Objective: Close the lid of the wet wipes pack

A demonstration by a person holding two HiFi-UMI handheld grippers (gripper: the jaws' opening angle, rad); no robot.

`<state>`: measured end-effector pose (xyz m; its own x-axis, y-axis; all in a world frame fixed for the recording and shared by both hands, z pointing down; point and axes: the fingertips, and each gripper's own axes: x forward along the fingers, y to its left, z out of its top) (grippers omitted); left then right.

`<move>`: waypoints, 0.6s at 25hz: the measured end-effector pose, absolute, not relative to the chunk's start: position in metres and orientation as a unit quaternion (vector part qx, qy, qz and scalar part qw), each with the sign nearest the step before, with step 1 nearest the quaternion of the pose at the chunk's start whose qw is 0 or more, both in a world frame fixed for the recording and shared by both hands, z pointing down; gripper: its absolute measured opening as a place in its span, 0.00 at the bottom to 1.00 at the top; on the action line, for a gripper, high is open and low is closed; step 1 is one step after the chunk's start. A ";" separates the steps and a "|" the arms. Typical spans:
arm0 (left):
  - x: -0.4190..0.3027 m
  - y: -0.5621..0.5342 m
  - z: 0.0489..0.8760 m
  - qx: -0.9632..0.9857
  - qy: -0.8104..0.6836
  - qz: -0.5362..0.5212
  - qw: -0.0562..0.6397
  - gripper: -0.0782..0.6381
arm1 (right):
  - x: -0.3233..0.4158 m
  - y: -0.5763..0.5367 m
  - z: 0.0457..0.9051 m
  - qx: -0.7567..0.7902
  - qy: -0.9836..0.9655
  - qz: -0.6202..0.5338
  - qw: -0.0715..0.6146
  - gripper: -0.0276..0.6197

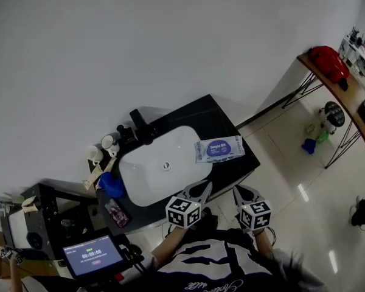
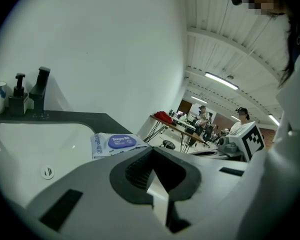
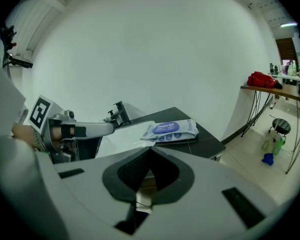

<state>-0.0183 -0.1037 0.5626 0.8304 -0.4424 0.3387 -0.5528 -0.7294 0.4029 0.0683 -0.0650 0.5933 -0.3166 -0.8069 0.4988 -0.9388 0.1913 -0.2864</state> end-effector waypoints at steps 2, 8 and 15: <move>-0.017 -0.091 0.554 0.924 -0.275 0.104 0.244 0.11 | 0.067 -0.053 0.588 0.569 -0.767 0.276 0.111 0.04; -0.013 -0.029 0.526 0.920 -0.307 0.072 0.232 0.11 | 0.071 0.007 0.568 0.551 -0.786 0.268 0.085 0.04; -0.002 0.077 0.518 0.920 -0.307 0.066 0.237 0.11 | 0.075 0.092 0.562 0.538 -0.797 0.263 0.073 0.04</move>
